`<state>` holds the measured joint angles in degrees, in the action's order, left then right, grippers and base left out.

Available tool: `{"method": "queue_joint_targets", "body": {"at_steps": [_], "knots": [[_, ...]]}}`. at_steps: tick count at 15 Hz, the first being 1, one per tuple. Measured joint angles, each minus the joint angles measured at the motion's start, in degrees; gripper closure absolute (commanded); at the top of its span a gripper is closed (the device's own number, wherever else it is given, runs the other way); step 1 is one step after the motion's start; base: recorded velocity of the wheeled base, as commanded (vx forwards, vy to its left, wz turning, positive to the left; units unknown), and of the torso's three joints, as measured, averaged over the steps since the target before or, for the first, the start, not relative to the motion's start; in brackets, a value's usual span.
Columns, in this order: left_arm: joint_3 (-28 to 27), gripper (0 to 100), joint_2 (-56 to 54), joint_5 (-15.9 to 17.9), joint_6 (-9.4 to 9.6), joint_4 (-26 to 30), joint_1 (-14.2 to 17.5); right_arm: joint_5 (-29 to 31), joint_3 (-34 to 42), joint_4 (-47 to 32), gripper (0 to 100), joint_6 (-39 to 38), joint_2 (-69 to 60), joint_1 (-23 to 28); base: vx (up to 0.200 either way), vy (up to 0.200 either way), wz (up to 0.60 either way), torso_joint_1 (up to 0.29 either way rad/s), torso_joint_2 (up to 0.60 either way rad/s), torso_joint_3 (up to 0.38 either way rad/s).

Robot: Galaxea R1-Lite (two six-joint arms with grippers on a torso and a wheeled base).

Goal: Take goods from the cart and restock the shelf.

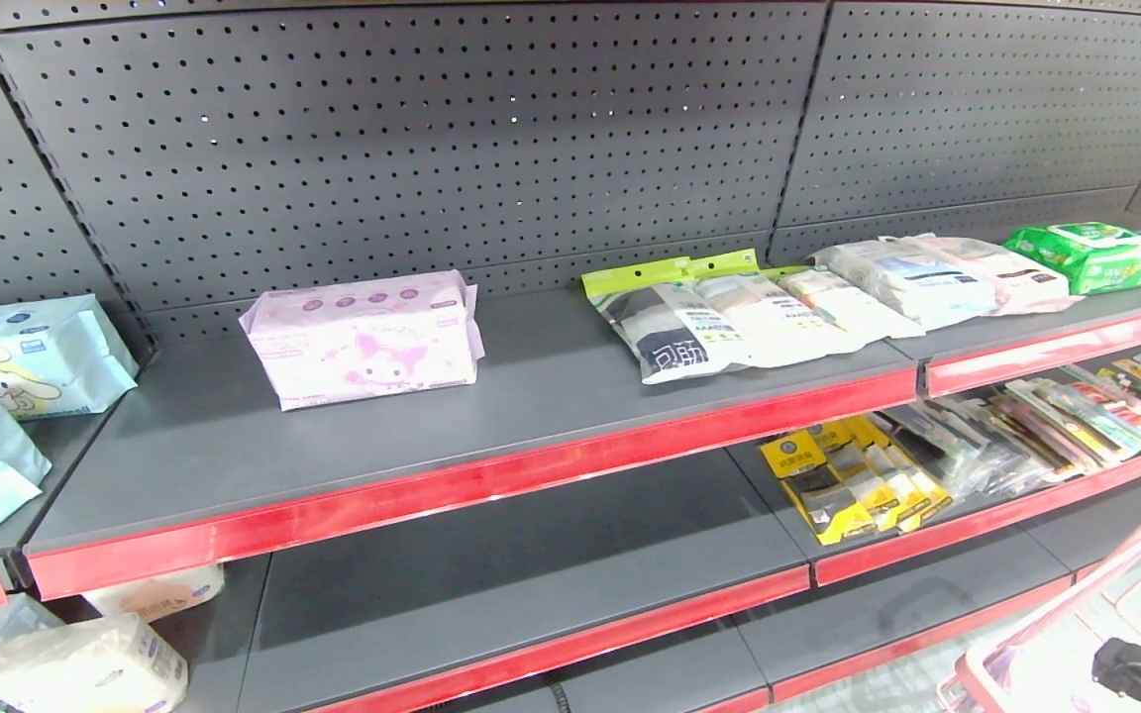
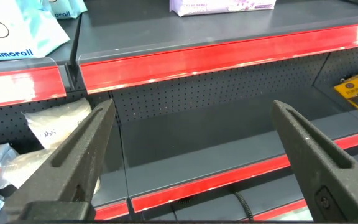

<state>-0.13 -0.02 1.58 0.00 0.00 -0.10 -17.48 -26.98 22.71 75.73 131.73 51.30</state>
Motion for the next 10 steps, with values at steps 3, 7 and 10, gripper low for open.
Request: {"method": "queue_joint_targets", "body": {"at_steps": [3,7,10], "knots": [[0.00,0,0.00,0.00,0.00,0.00,0.00,-0.66,0.41,0.57,0,1.01,0.29,1.32,0.000,0.000,0.00,0.000,0.00,0.000],[0.00,0,0.00,0.00,0.00,0.00,0.00,-3.29,0.61,0.72,0,2.13,0.79,2.86,0.000,0.000,0.00,0.000,0.00,0.000],[0.04,0,0.00,0.00,0.00,0.00,0.00,-4.50,0.69,0.79,0,2.99,1.10,3.96,0.000,0.000,0.00,0.000,0.00,0.000]]}}
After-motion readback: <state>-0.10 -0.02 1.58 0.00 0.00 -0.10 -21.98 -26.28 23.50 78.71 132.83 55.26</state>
